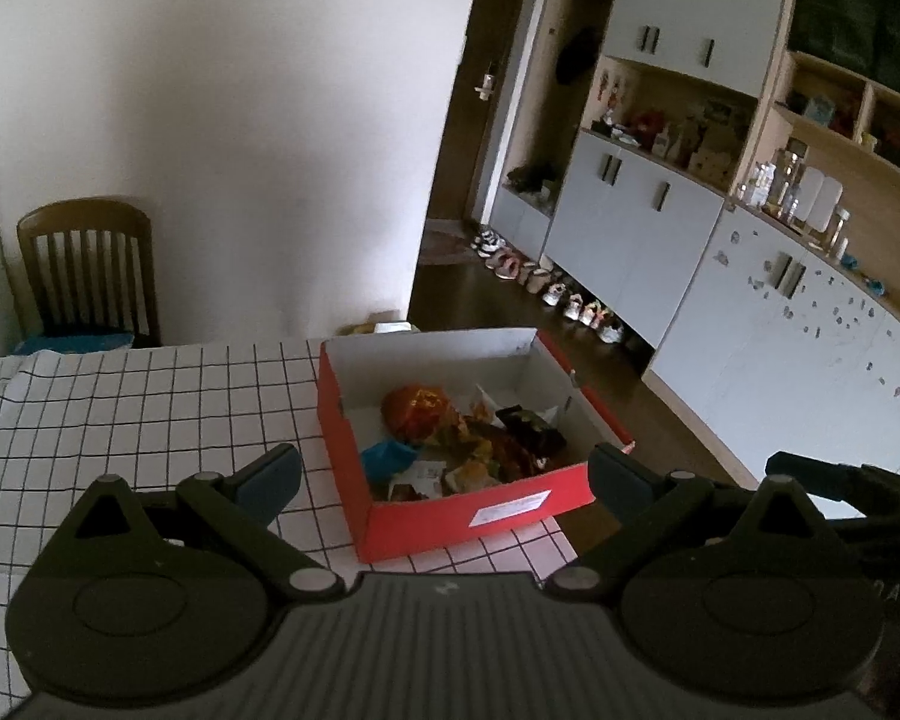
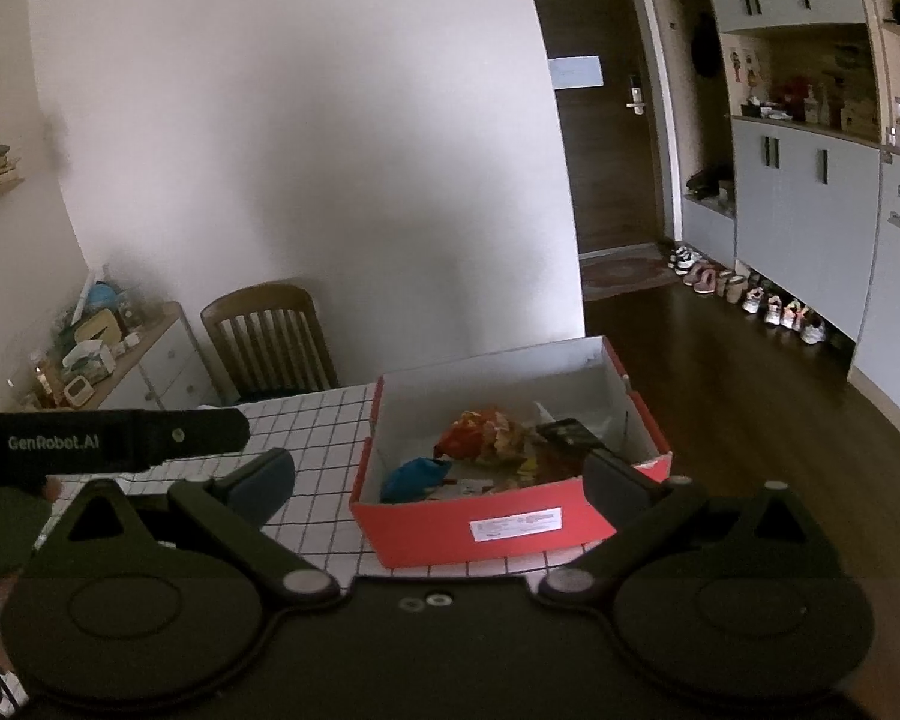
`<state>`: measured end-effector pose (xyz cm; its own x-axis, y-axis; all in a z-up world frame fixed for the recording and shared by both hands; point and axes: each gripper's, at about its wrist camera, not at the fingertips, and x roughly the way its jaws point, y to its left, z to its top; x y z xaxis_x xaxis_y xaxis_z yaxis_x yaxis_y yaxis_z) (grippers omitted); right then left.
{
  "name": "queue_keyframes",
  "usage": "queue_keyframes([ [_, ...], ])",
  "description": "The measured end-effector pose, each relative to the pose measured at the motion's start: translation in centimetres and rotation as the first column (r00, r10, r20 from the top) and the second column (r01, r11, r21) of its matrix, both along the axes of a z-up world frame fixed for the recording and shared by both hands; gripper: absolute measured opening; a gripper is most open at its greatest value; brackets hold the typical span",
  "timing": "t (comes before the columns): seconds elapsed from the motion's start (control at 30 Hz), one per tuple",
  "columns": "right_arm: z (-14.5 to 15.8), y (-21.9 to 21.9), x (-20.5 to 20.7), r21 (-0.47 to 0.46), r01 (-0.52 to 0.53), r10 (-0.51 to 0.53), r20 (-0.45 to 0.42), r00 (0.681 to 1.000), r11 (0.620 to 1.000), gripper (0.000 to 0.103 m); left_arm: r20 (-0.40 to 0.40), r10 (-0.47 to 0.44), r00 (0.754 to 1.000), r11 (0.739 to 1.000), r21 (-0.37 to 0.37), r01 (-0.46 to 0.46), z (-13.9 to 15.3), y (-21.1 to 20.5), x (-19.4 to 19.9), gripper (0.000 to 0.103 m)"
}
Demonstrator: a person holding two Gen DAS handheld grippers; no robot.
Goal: Organize snacks
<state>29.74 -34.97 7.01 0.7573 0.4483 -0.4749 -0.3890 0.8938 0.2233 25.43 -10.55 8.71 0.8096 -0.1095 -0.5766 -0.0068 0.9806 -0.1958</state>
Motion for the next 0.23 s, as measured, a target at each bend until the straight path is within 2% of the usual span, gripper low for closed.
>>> queue_keyframes([
  [0.23, -0.94, -0.64, 0.43, -0.025, 0.032, -0.033, -0.02, 0.999, 0.999, 0.103, -0.036, -0.015, 0.999, 1.0, -0.02, 0.014, -0.96, -0.04, 0.56, 0.102],
])
